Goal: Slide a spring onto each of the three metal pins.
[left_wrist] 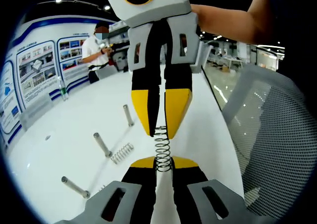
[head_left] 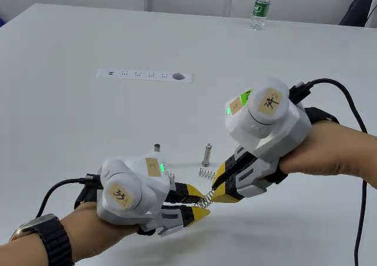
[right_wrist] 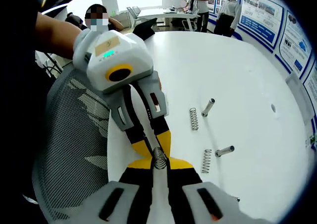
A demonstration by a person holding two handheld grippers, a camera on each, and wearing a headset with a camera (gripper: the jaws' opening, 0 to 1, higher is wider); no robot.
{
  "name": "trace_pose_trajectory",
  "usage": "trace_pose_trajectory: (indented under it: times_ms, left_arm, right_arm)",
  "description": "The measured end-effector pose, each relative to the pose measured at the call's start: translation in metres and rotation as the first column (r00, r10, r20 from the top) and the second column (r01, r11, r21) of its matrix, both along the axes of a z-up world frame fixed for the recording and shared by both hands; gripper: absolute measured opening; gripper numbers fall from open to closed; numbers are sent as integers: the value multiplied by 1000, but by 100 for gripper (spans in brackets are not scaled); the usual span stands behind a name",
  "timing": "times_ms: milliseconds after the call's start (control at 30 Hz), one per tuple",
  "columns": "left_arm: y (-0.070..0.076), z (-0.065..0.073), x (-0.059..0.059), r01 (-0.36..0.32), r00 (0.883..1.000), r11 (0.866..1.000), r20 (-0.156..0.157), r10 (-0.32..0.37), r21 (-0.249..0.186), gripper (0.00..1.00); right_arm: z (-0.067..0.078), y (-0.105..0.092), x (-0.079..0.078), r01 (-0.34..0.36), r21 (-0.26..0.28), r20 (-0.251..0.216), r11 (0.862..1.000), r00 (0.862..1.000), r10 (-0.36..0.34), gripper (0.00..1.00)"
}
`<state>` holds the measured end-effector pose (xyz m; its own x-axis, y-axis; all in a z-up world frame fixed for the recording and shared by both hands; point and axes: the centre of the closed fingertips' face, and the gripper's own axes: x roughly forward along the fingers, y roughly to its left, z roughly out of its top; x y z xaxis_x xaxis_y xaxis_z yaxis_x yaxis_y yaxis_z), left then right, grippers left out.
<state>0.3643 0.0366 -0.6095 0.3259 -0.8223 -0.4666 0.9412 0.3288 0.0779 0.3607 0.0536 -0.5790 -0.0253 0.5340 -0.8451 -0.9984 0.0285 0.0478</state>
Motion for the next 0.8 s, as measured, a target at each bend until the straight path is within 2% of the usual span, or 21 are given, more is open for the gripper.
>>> trace_pose_trajectory:
  times_ms: [367, 467, 800]
  left_arm:
    - [-2, 2, 0, -11, 1000, 1000, -14, 11, -18, 11]
    - [-1, 4, 2, -23, 1000, 999, -19, 22, -32, 10]
    - [0, 4, 1, -24, 1000, 999, -18, 24, -32, 10]
  right_arm:
    - [5, 10, -1, -4, 44, 6, 999, 1000, 4, 12]
    - [3, 10, -2, -10, 36, 12, 999, 1000, 9, 12]
    - [1, 9, -1, -9, 31, 9, 999, 1000, 9, 14]
